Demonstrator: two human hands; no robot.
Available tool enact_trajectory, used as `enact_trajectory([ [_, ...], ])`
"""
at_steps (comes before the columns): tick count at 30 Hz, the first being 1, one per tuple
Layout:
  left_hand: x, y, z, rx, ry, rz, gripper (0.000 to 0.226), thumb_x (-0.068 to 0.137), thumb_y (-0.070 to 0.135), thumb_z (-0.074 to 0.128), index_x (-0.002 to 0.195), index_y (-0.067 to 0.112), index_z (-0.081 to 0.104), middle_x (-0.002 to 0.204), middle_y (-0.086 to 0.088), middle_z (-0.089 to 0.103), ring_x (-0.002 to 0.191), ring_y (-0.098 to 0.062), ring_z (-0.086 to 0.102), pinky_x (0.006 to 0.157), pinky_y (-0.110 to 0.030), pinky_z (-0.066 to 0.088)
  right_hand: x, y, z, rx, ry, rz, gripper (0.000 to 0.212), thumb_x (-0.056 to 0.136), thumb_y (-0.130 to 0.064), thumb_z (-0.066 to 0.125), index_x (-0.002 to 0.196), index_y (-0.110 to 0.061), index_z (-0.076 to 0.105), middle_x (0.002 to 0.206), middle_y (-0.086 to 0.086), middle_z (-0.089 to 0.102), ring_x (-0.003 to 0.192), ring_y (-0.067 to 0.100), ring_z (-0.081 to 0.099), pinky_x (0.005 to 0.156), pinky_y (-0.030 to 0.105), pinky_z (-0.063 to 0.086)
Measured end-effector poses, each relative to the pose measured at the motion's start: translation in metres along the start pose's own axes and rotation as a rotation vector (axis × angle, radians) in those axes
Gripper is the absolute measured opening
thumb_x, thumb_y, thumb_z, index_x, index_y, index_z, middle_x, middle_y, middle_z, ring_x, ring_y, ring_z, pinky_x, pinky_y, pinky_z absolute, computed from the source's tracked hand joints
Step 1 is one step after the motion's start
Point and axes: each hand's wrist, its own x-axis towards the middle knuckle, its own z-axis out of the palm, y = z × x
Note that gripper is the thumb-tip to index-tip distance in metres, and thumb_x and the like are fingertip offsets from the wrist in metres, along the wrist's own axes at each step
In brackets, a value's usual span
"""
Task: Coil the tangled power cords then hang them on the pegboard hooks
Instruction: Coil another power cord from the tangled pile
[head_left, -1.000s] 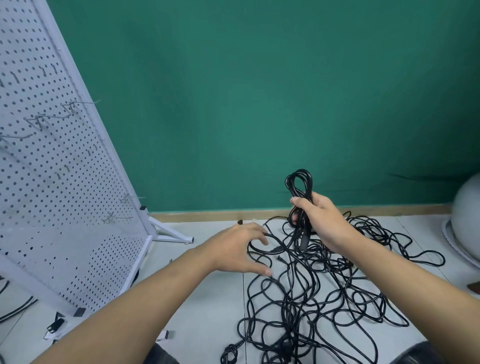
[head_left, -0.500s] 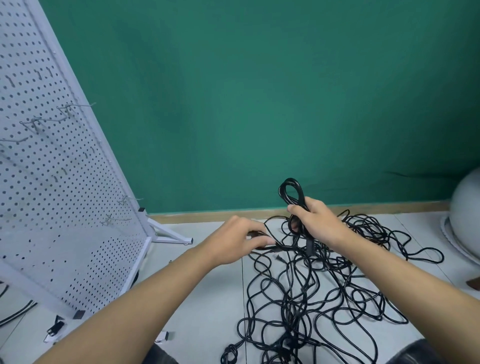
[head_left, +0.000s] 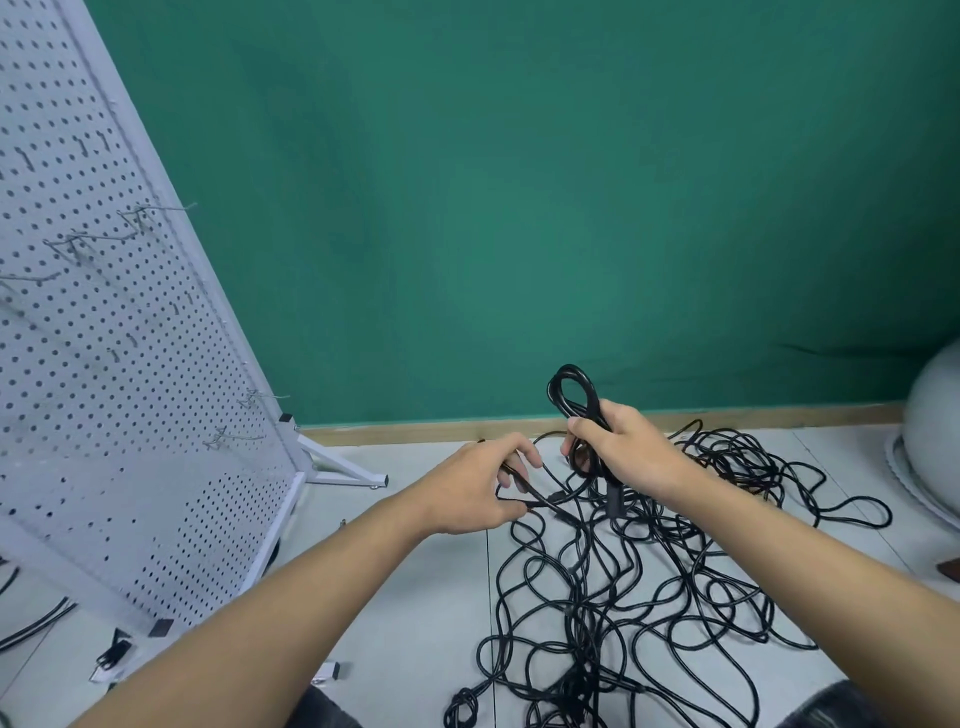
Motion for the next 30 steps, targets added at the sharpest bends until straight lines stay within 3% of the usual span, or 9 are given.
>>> enact_trajectory([
  [2, 0.003, -0.001, 0.001, 0.129, 0.015, 0.018, 0.037, 0.086, 0.018, 0.080, 0.118, 0.032, 0.066, 0.102, 0.012, 0.064, 0.092, -0.012, 0.057, 0.083, -0.025, 0.047, 0.001, 0.001, -0.001, -0.009, 0.034, -0.006, 0.025, 0.105, -0.024, 0.054, 0.091, -0.008, 0.068, 0.073, -0.005, 0.073, 0.062, 0.008, 0.063, 0.071, 0.028, 0.051],
  [6, 0.006, 0.005, 0.001, 0.217, 0.088, 0.049, 0.018, 0.083, 0.004, 0.080, 0.089, 0.020, 0.074, 0.093, 0.006, 0.062, 0.078, -0.008, 0.058, 0.077, -0.031, 0.052, 0.003, 0.002, -0.003, 0.011, 0.101, 0.007, 0.027, 0.104, -0.022, 0.055, 0.086, -0.007, 0.069, 0.079, 0.005, 0.075, 0.063, 0.013, 0.064, 0.073, 0.034, 0.052],
  [12, 0.004, 0.007, -0.001, 0.321, 0.037, 0.078, 0.034, 0.082, -0.003, 0.071, 0.069, 0.027, 0.065, 0.085, 0.012, 0.067, 0.078, -0.003, 0.062, 0.076, -0.035, 0.056, 0.006, 0.004, -0.008, 0.059, 0.175, 0.019, 0.025, 0.105, -0.029, 0.055, 0.095, -0.009, 0.066, 0.084, 0.001, 0.077, 0.075, 0.017, 0.070, 0.082, 0.038, 0.055],
  [16, -0.001, 0.015, 0.001, 0.253, -0.077, 0.025, 0.014, 0.081, 0.028, 0.065, 0.083, 0.024, 0.078, 0.076, 0.012, 0.071, 0.075, -0.007, 0.063, 0.075, -0.031, 0.057, 0.006, 0.004, -0.009, 0.067, 0.222, 0.006, 0.023, 0.105, -0.030, 0.054, 0.096, -0.012, 0.065, 0.081, -0.007, 0.077, 0.076, 0.012, 0.070, 0.079, 0.033, 0.053],
  [18, -0.001, 0.019, 0.001, 0.206, -0.026, -0.019, 0.033, 0.084, 0.050, 0.063, 0.072, 0.021, 0.076, 0.063, 0.006, 0.068, 0.060, -0.010, 0.055, 0.063, -0.029, 0.053, 0.006, 0.004, -0.009, 0.074, 0.215, 0.005, 0.023, 0.105, -0.030, 0.054, 0.096, -0.011, 0.065, 0.079, -0.007, 0.077, 0.077, 0.014, 0.070, 0.081, 0.035, 0.053],
  [21, 0.003, 0.017, 0.002, 0.194, 0.074, -0.052, 0.046, 0.094, 0.051, 0.069, 0.063, 0.017, 0.071, 0.058, 0.002, 0.064, 0.052, -0.010, 0.047, 0.053, -0.025, 0.040, 0.005, 0.003, -0.009, 0.074, 0.220, -0.004, 0.025, 0.105, -0.029, 0.054, 0.094, -0.010, 0.066, 0.077, -0.007, 0.076, 0.074, 0.013, 0.068, 0.080, 0.035, 0.053],
  [24, 0.003, 0.016, 0.005, 0.219, 0.132, -0.077, 0.040, 0.098, 0.048, 0.066, 0.073, 0.016, 0.064, 0.074, 0.000, 0.067, 0.065, -0.013, 0.054, 0.062, -0.032, 0.046, 0.003, 0.000, -0.008, 0.010, 0.224, -0.062, 0.025, 0.105, -0.029, 0.054, 0.090, -0.012, 0.065, 0.074, -0.009, 0.075, 0.070, 0.013, 0.067, 0.075, 0.033, 0.052],
  [27, 0.001, 0.014, 0.006, 0.187, 0.128, -0.120, 0.023, 0.100, 0.042, 0.064, 0.101, 0.022, 0.053, 0.094, 0.002, 0.065, 0.074, -0.012, 0.055, 0.061, -0.029, 0.043, 0.002, 0.001, -0.007, -0.039, 0.204, -0.078, 0.025, 0.104, -0.030, 0.055, 0.089, -0.013, 0.064, 0.070, -0.009, 0.073, 0.067, 0.010, 0.066, 0.070, 0.029, 0.049],
  [30, 0.002, 0.010, 0.007, 0.155, 0.117, -0.136, 0.019, 0.098, 0.031, 0.066, 0.115, 0.025, 0.063, 0.085, 0.009, 0.061, 0.078, -0.014, 0.057, 0.062, -0.018, 0.039, 0.002, 0.001, -0.007, -0.059, 0.199, -0.088, 0.025, 0.105, -0.029, 0.055, 0.087, -0.014, 0.065, 0.070, -0.007, 0.072, 0.066, 0.009, 0.065, 0.068, 0.027, 0.048],
])
